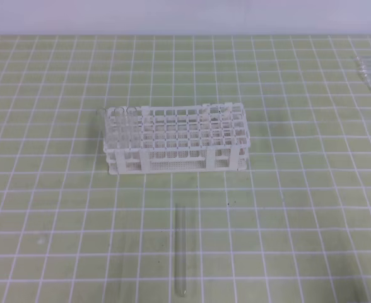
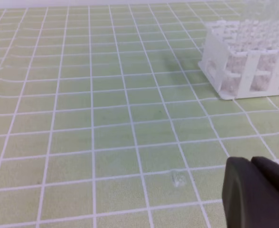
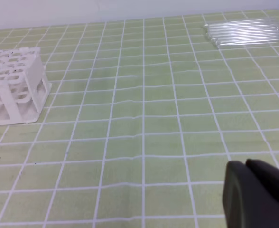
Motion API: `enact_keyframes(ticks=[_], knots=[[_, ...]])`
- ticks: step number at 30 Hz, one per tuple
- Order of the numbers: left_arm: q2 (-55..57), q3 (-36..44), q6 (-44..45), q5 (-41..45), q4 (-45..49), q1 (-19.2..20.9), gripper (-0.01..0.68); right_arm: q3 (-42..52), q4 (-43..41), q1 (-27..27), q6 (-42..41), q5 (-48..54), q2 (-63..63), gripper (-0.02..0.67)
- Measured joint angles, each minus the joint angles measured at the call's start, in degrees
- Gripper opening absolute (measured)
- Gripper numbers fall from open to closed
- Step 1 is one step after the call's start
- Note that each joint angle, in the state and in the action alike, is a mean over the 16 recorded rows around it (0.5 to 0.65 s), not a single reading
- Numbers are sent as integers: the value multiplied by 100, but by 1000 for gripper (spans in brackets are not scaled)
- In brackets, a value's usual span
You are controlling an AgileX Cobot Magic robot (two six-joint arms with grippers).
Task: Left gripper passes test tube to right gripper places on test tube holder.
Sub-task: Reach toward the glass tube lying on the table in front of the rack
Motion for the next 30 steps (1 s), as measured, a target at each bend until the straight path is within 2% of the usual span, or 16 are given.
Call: enact_keyframes(ticks=[30], knots=[[0,-7,-65,-400,-207,0,-2,0,0,0,0,0,0,-16]])
